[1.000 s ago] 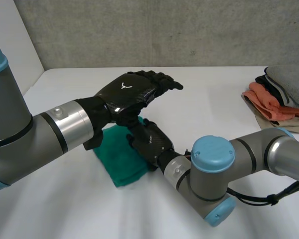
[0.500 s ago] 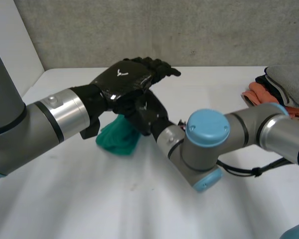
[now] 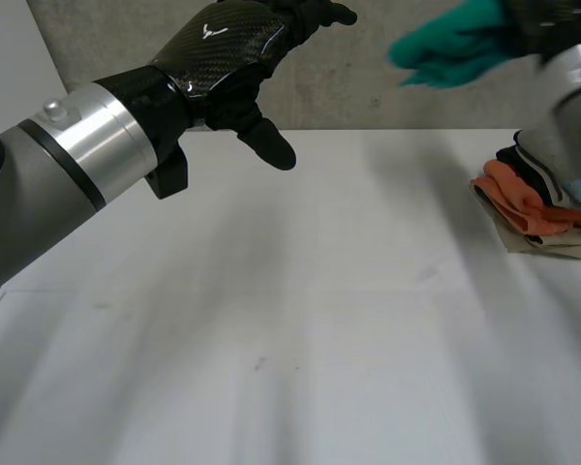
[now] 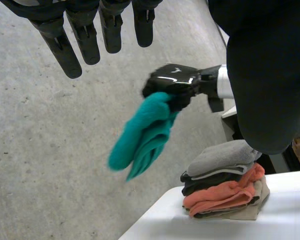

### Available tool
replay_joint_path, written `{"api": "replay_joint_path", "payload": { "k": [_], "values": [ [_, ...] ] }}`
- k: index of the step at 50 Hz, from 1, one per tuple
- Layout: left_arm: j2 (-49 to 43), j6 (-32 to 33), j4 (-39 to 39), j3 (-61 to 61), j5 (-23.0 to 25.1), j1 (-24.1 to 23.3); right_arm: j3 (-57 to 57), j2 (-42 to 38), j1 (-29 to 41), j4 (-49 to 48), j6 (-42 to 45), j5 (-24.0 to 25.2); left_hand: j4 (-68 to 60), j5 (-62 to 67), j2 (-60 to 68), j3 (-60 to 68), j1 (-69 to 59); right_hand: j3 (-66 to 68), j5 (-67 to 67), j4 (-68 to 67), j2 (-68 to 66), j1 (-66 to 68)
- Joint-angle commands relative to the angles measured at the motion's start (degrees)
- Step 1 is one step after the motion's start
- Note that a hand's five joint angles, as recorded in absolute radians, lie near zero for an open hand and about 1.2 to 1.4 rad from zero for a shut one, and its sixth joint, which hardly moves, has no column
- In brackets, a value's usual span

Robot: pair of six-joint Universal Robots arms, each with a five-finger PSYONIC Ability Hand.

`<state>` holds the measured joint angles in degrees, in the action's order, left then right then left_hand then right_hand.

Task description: Fold the laundry.

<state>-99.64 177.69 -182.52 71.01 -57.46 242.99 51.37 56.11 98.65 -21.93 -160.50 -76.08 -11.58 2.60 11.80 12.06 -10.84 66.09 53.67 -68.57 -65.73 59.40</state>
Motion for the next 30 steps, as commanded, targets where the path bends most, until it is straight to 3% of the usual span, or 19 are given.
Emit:
{"api": "replay_joint_path", "payload": {
  "k": [1,10,14,19,22,23,30],
  "values": [
    [-0.7,0.2,-0.4,2.6,0.2,-0.3,4.9,-0.2,-14.6,-0.3,-2.9,5.2,1.6,-2.6,-1.8,-2.1,0.8,13.9,16.3,-11.4,-14.3,20.6],
    [-2.8,0.5,-0.4,5.5,0.2,-0.4,12.7,-6.3,-26.6,-1.4,-1.5,16.7,1.6,-2.6,-1.8,-2.1,0.8,13.9,16.3,-11.4,-14.3,20.6],
    [-3.6,0.6,-0.4,6.4,0.2,-0.4,15.4,-7.3,-28.0,-1.7,1.1,19.8,1.6,-2.6,-1.8,-2.1,0.8,13.9,16.3,-11.4,-14.3,20.6],
    [-3.6,0.6,-0.5,6.2,0.2,-0.8,16.2,-6.8,-28.0,-1.6,2.0,20.3,1.6,-2.6,-1.8,-2.1,0.8,13.9,16.3,-11.4,-14.3,20.6],
    [-3.5,0.5,-0.5,5.6,0.1,-1.5,16.0,-5.8,-27.9,1.1,1.8,19.4,1.6,-2.6,-1.8,-2.1,0.8,-49.1,-46.6,51.5,48.7,-42.4],
    [-3.4,0.5,-0.5,5.5,0.1,-1.6,15.8,-5.5,-27.8,2.4,1.9,19.1,1.6,-2.6,-1.8,-2.1,0.8,-56.1,-53.7,58.6,55.7,-49.4],
    [-2.6,0.2,-0.4,4.8,-0.1,-3.3,15.3,3.5,-27.9,14.2,1.7,13.1,1.6,-2.6,-1.8,-2.1,0.8,-56.1,-53.7,58.6,55.7,-49.4]
  ]
}}
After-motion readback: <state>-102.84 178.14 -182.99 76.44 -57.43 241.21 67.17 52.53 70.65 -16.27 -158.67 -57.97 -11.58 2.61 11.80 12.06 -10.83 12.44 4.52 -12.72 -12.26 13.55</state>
